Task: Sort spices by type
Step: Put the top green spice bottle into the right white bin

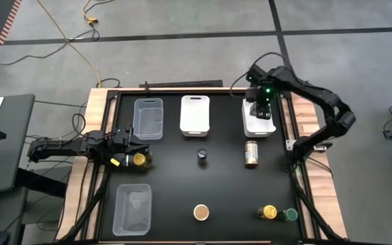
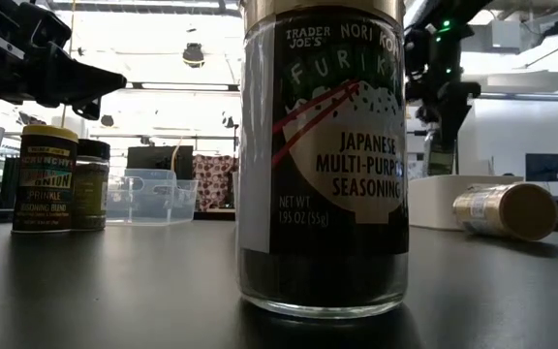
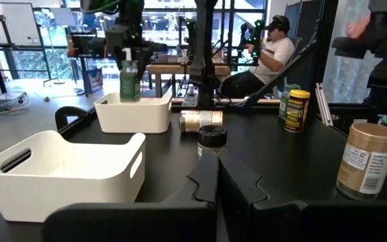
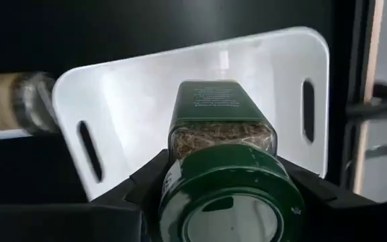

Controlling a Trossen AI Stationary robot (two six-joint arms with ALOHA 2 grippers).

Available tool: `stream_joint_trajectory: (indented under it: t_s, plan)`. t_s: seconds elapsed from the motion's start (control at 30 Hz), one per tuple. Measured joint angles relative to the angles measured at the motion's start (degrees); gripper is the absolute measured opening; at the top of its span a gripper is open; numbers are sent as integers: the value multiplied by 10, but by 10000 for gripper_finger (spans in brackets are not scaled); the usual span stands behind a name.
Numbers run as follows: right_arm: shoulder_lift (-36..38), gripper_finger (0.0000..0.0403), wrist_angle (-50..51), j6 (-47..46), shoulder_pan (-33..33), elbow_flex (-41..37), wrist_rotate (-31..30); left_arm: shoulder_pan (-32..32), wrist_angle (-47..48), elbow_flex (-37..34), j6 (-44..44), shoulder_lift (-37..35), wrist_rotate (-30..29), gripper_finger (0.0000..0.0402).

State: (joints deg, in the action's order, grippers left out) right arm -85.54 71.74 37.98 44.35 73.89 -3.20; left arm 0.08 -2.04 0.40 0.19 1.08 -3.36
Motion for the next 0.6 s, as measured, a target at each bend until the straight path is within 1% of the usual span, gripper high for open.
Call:
stream_joint_trajectory:
  t_s: [0.13, 0.23, 0.6]
  plan:
    - [-19, 225, -3, 52, -7, 0, -2, 0, 0, 0, 0, 0, 0, 0]
    - [-34, 225, -9, 56, -6, 0, -2, 0, 0, 0, 0, 0, 0, 0]
    - [-91, 224, -40, 91, 38, 0, 0, 0, 0, 0, 0, 0, 0, 0]
